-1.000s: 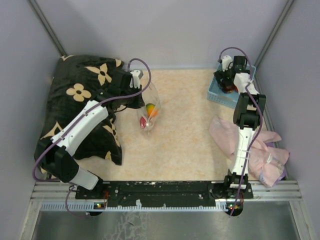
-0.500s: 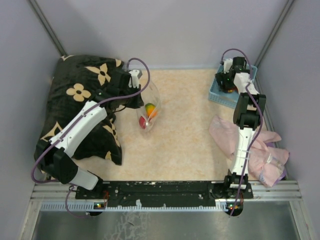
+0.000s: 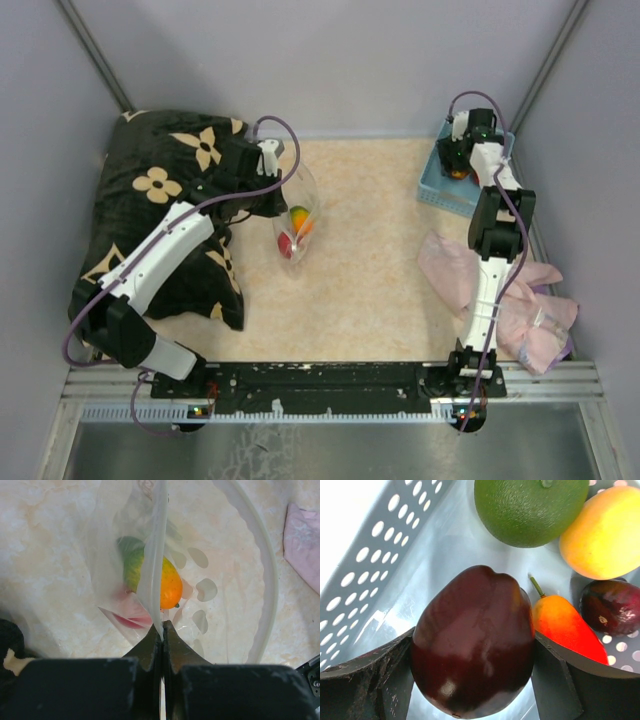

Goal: Place the food in the zip-top bag and seal the zipper
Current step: Pick up the fake fruit from the bin, then place the fake fruit in the zipper food storage bag.

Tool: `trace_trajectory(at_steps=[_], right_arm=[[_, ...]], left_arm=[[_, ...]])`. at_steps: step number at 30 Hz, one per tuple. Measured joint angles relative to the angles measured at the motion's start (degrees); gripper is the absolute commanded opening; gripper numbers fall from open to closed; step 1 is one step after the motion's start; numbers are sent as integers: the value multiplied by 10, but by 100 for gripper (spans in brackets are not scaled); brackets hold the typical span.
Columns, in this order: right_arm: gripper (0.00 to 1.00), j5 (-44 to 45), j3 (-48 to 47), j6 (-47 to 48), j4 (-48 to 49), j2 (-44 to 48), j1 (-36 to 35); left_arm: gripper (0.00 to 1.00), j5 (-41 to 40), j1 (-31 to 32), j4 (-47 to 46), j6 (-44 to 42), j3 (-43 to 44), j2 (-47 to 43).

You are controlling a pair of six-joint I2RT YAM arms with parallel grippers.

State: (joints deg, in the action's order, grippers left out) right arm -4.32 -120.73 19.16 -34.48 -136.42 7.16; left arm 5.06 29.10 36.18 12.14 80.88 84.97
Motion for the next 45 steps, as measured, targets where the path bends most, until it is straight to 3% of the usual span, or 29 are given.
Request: trace_trajectory(at_steps=[6, 18, 35, 45], right_arm=[[46, 0, 5, -30, 4, 25, 0], [45, -13, 114, -124, 11, 129, -10], [45, -23, 320, -225, 32, 417, -103], [44, -92, 483, -308, 95, 602, -191]], left_arm=[[0, 0, 0, 0, 0, 0, -2], [0, 1, 0, 1, 0, 0, -12], [0, 8, 0, 1, 0, 0, -37], [0, 16, 0, 0, 0, -4, -38]])
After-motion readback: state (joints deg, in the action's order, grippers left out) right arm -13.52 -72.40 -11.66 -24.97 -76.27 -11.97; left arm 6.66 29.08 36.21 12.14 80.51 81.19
